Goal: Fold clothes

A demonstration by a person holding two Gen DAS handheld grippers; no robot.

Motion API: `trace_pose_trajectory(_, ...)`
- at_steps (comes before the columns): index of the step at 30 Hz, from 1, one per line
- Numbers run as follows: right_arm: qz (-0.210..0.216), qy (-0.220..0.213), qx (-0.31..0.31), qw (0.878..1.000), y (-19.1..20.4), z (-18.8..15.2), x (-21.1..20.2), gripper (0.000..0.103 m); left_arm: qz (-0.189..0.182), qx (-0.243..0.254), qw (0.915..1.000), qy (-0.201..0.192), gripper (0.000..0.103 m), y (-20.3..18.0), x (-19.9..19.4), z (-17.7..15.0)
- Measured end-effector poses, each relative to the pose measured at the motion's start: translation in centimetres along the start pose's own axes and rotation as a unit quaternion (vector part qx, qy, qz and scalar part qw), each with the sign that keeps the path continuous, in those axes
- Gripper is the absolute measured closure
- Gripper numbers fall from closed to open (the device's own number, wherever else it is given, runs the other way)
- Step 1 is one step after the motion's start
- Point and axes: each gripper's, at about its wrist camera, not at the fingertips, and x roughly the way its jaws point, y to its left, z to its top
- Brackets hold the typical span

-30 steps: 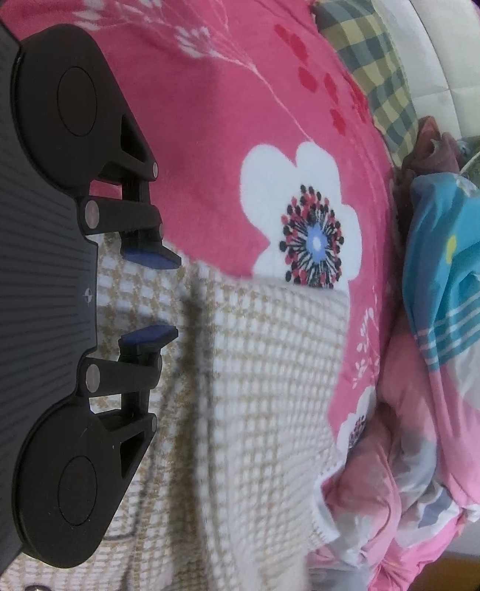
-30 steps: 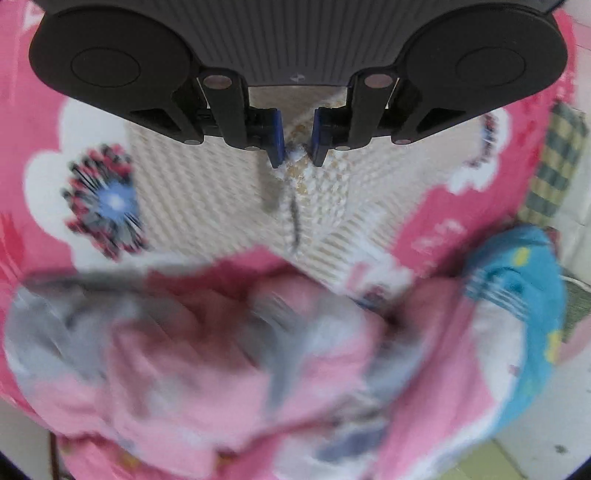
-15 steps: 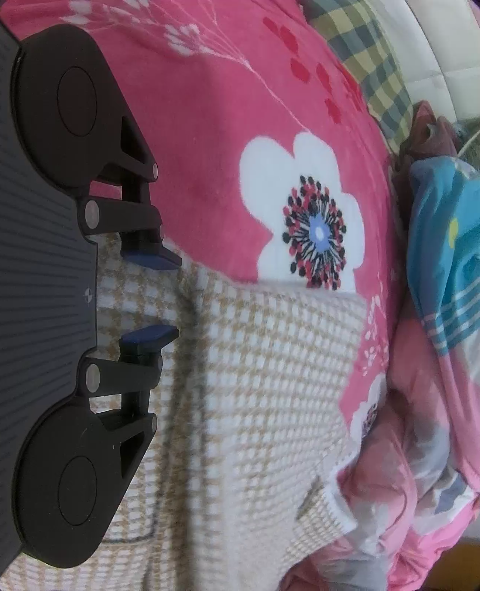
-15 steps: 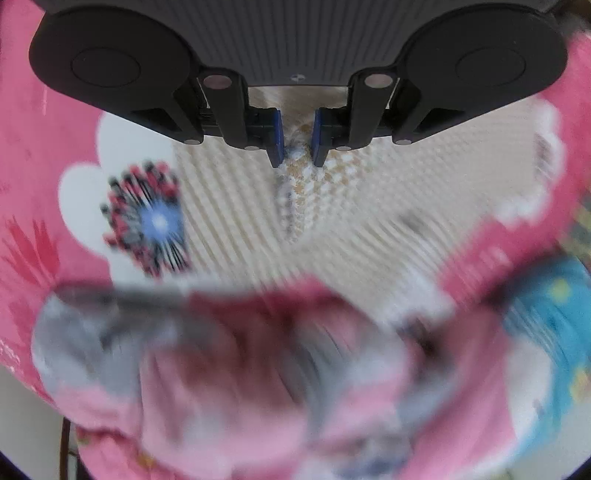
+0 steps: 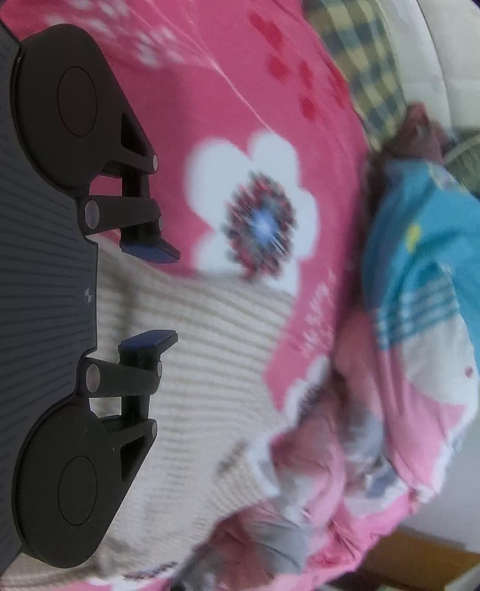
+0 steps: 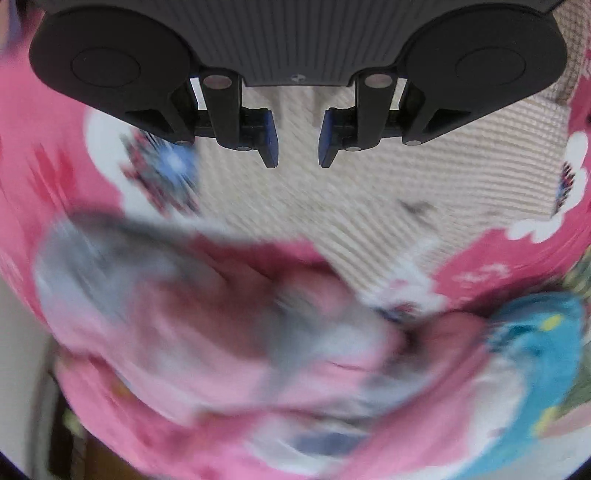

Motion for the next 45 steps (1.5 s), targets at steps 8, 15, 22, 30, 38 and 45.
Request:
trace_pose_trajectory(8,-0.007,0.046,-0.097,0.994,2.5,-2.7,11.5,0.08,0.049,-0.02,0.9979,0.038,0.058,-0.1,9.9,0.5)
trace_pose_trajectory(15,0.006,-0.005,-0.073,0.997,2.4,0.3,6.9,0.08,0.02,-0.027,0.9994,-0.013,0.058,0.4,6.7,2.7)
trace_pose_trajectory(22,0.039,-0.009,-0.098,0.994,3.4,-0.5,10.0,0.08,-0.039,-0.047,0.998,0.015,0.058,-1.7,13.2,4.1)
trace_pose_trajectory(30,0.06,0.012,-0.072,0.996,1.4,1.3,10.5,0.079,-0.04,-0.033,0.9985,0.019,0.057,-2.7,12.8,5.3)
trace_pose_trajectory(38,0.13,-0.009,-0.075,0.989,-0.7,8.4,12.9,0.061,-0.136,-0.058,0.9876,0.051,0.052,-7.1,17.9,8.8)
trace_pose_trajectory(45,0.201,0.051,-0.035,0.978,-2.8,11.5,18.8,0.058,-0.185,-0.06,0.9749,0.108,0.052,-11.5,25.3,10.5)
